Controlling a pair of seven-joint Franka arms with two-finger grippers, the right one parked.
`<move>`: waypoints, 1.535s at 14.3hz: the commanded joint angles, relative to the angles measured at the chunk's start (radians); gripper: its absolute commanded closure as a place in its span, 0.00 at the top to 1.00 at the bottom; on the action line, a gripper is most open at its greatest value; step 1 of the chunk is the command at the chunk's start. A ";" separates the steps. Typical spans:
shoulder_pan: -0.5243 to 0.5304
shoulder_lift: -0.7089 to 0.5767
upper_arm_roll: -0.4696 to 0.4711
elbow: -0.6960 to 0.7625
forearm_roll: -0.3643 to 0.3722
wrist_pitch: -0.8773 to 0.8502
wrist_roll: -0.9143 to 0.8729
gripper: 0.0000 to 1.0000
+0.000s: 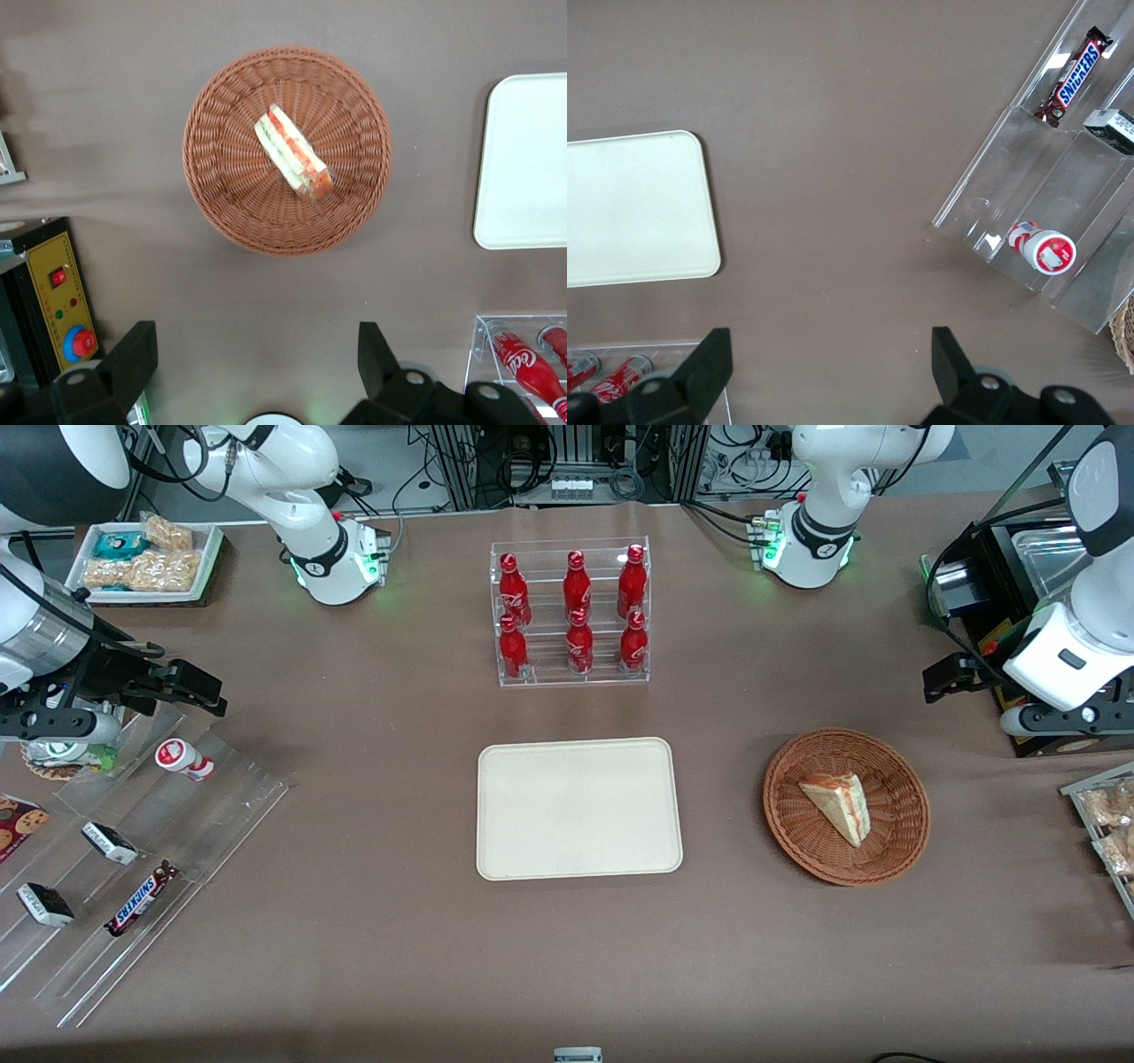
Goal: Place sandwich from basket to tray
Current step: 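Lower the open left gripper over the wrapped sandwich in the basket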
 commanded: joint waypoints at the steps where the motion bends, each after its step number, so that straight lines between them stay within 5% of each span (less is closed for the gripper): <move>1: 0.000 0.033 -0.003 -0.012 0.017 -0.011 0.000 1.00; 13: 0.008 0.079 0.005 -0.464 0.020 0.601 -0.156 1.00; 22: -0.039 0.199 -0.001 -0.517 0.019 0.866 -0.797 1.00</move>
